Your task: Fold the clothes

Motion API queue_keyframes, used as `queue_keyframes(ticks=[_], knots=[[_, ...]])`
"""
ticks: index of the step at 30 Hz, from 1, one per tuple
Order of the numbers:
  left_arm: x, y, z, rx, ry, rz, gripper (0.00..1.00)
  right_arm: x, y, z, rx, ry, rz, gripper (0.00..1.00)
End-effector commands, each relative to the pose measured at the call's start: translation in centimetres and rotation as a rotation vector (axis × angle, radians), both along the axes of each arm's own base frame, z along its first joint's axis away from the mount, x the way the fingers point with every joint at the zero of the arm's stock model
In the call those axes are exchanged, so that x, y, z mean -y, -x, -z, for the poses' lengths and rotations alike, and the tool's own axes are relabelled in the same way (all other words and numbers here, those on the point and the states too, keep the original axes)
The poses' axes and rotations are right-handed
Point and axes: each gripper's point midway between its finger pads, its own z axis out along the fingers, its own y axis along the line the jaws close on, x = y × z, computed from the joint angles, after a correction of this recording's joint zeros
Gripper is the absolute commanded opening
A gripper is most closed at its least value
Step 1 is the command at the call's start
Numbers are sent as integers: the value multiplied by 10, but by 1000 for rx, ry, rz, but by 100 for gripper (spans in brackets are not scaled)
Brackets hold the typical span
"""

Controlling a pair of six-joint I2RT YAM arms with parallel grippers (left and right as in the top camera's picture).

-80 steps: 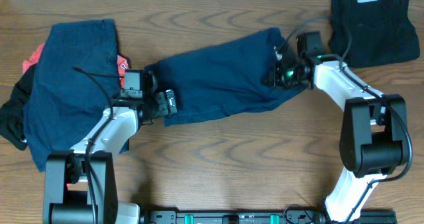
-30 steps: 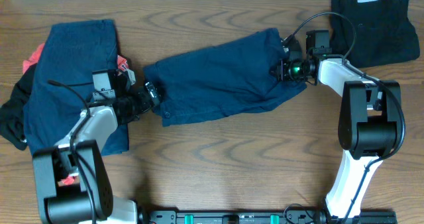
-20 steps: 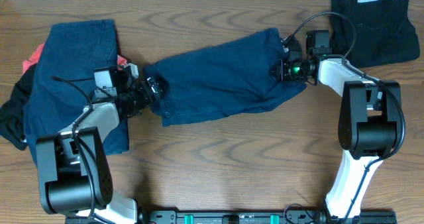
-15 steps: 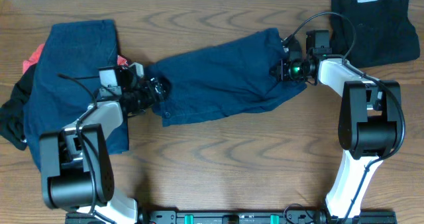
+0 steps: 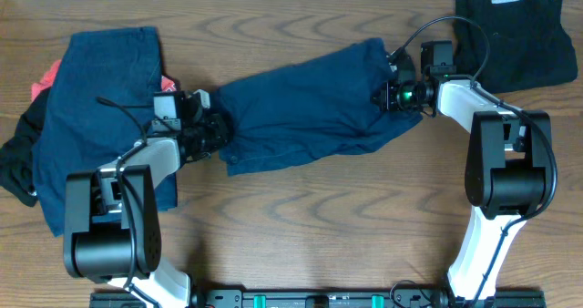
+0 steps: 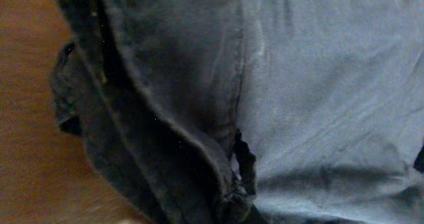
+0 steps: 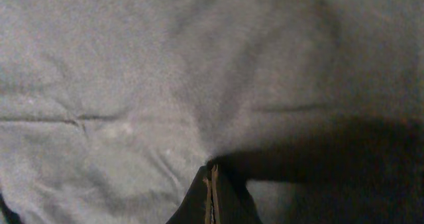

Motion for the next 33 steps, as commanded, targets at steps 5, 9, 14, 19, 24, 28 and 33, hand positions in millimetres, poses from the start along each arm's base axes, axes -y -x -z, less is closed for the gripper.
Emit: queue_keyframes(ticks=[5, 9, 14, 19, 24, 28, 33], knots=[[-40, 6, -23, 46, -79, -33, 6, -6, 7, 14, -37, -37, -29, 1], [-49, 12, -35, 60, -98, -32, 6, -20, 1, -15, 10, -109, -69, 1], [-49, 20, -39, 49, -111, -5, 6, -36, -1, -60, 97, -146, -124, 1], [-60, 28, -32, -3, -189, -9, 6, -45, 0, -89, 174, -130, -161, 3], [-81, 32, -44, -80, -318, 1, 6, -47, 0, -93, 184, -128, -165, 3], [-93, 25, -69, -89, -395, 27, 6, -50, 0, -94, 188, -129, -171, 3], [-99, 8, -94, -35, -429, 22, 6, -66, 6, -94, 197, -125, -215, 3]])
